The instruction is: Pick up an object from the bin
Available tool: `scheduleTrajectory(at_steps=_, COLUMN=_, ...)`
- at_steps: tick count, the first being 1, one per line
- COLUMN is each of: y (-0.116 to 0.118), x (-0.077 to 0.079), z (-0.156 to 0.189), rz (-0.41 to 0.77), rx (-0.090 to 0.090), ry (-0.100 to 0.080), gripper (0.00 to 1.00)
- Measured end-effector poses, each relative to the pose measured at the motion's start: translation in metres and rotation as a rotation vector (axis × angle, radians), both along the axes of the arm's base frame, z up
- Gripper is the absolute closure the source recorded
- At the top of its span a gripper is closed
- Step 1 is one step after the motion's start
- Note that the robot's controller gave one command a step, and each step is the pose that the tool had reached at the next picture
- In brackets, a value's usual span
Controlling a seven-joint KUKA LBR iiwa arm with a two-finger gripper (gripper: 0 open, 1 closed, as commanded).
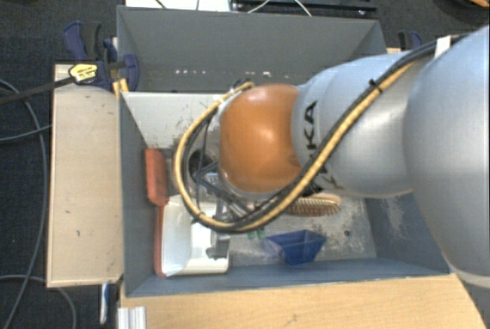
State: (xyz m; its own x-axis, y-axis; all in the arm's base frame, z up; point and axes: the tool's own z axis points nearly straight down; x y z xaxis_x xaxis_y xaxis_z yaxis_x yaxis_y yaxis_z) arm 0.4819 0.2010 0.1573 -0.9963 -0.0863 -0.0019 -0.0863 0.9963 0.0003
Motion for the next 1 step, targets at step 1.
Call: scheduleTrajectory(at_steps=1, y=-0.0186, x=0.1056, z=0.0237, rz=0.007, rx=0.006, ry=-0.007, gripper=0.0)
